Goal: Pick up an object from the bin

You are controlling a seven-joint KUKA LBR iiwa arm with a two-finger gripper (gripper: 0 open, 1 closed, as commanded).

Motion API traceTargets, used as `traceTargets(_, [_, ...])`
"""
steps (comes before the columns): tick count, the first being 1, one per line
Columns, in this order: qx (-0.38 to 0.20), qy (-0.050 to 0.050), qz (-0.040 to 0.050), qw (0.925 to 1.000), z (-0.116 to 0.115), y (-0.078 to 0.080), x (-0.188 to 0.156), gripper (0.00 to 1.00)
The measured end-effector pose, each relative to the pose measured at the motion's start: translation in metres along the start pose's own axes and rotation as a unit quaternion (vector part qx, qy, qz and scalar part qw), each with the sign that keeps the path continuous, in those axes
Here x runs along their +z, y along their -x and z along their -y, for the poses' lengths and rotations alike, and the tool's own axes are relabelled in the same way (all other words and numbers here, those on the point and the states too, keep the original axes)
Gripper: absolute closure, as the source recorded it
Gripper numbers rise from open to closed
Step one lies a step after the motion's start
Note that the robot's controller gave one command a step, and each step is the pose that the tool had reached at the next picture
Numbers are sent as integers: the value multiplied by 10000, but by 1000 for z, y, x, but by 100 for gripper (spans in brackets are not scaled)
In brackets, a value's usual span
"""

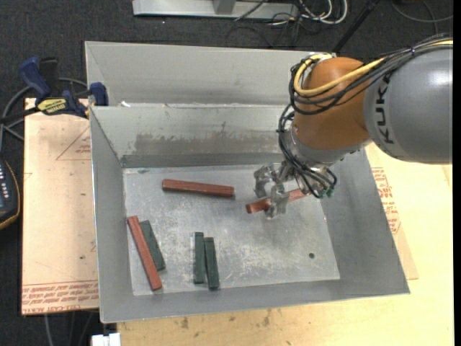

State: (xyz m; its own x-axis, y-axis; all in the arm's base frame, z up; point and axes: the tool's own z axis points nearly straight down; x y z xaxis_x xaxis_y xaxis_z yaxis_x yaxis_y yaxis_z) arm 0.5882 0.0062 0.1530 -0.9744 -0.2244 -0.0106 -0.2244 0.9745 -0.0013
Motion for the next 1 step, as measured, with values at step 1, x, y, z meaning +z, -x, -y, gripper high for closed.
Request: traceTargets(1, [-85,-1,4,10000,-8,-6,-81,100])
